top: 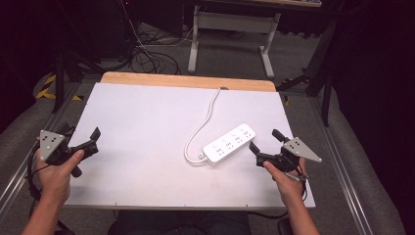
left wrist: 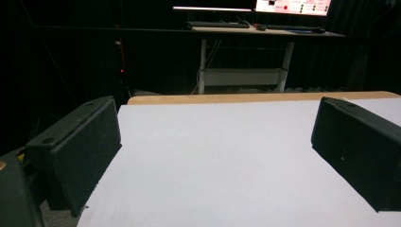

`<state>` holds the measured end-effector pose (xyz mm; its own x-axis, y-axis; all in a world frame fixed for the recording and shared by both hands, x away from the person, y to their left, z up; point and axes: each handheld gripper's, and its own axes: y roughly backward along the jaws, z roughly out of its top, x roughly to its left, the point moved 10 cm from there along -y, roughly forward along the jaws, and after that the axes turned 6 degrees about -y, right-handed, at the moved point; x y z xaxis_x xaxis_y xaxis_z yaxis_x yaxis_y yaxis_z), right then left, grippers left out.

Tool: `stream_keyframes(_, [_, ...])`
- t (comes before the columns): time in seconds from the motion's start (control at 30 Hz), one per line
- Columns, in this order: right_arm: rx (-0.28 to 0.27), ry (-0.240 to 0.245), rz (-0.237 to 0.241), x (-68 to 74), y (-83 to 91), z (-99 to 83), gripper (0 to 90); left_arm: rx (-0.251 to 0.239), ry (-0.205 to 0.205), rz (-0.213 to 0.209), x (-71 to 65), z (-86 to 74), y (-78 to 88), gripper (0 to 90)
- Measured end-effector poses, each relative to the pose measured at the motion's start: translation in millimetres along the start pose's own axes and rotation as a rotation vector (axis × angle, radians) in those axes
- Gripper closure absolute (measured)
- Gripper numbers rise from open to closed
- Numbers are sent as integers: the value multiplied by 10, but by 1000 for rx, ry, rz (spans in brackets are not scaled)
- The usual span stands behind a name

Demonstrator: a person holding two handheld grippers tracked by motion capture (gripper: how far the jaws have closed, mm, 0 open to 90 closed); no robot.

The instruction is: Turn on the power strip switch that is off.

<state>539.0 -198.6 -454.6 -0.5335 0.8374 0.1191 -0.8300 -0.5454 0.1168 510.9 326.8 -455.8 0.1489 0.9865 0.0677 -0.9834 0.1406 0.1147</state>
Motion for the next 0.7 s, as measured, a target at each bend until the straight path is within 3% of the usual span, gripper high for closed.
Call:
stream_keyframes(0.3, [-4,15,0,0,22,17,166,0,1,-4,-2,-2,-11,32])
stream_keyframes(0.5, [-26,27,25,3,72,53,397,3,0,-8,-16,-4,-16,36])
stream_keyframes(0.7, [-25,54,44,37,75,52,516,2,5,-4,-5,-3,-16,36])
